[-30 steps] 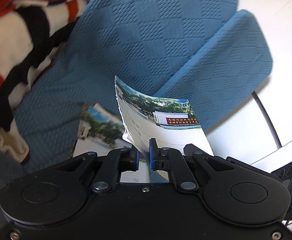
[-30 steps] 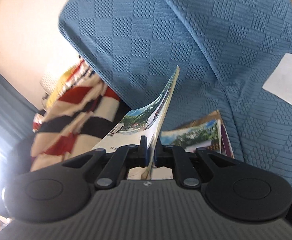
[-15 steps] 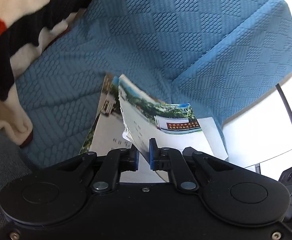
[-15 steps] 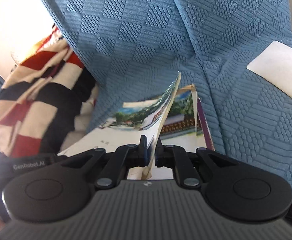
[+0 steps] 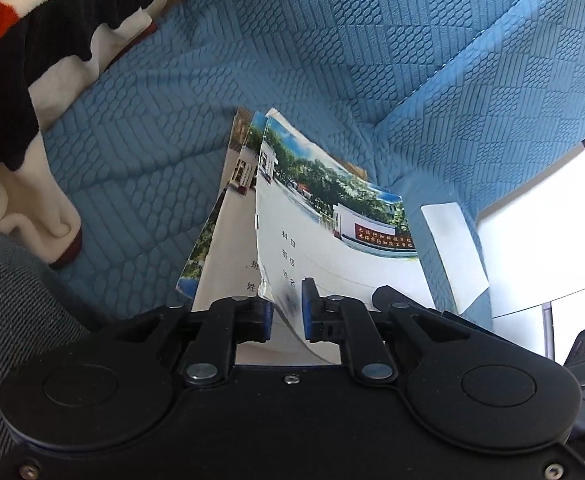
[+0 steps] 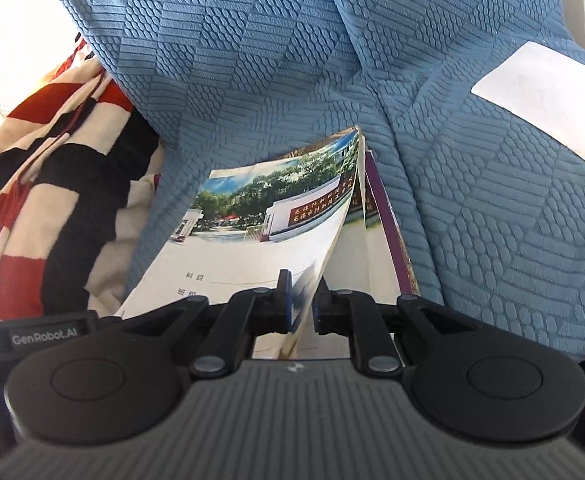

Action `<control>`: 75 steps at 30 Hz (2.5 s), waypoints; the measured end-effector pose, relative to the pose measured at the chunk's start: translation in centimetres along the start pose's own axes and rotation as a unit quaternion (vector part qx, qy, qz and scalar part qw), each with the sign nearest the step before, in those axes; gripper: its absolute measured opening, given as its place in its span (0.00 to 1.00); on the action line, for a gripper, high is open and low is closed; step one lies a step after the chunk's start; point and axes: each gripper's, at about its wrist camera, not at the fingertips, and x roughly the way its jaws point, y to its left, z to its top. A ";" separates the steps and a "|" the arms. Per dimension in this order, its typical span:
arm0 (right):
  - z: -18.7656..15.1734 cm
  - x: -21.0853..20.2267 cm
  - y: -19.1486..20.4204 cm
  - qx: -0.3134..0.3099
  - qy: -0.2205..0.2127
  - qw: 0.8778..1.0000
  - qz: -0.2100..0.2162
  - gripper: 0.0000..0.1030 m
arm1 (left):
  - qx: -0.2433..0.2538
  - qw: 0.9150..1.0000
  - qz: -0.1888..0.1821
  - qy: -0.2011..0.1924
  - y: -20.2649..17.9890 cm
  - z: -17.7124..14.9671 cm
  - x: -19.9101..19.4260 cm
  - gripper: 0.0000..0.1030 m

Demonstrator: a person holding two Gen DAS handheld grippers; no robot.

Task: Organize objects
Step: 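Lower the photo booklet onto the stacked booklets with both grippers, then open both grippers and release the booklet on the stack, then raise both tools back from the stack toward the white paper sheet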

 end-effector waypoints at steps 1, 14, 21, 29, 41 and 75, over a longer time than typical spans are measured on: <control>0.0 -0.1 0.0 0.001 0.002 1.000 0.002 0.14 | -0.001 1.000 0.004 0.001 0.0 0.0 -0.1 0.22; 0.2 -3.1 -0.5 -0.003 0.008 1.000 -0.005 0.63 | 0.059 0.997 0.041 -0.027 -2.7 -0.5 -4.6 0.78; 2.3 -7.2 0.5 -0.036 -0.040 0.999 0.003 0.63 | 0.103 0.993 0.027 -0.059 -6.7 -0.3 -7.6 0.82; 4.7 -13.0 1.5 -0.074 -0.104 0.992 0.012 0.63 | 0.134 0.986 0.007 -0.103 -10.4 0.5 -11.0 0.95; 4.9 -19.3 0.7 -0.087 -0.152 0.985 0.004 0.65 | 0.159 0.978 -0.005 -0.138 -14.4 -0.4 -15.1 0.99; 0.0 -21.8 -6.0 -0.053 -0.146 0.986 -0.067 0.65 | 0.202 0.976 -0.011 -0.082 -19.3 -6.7 -10.0 0.99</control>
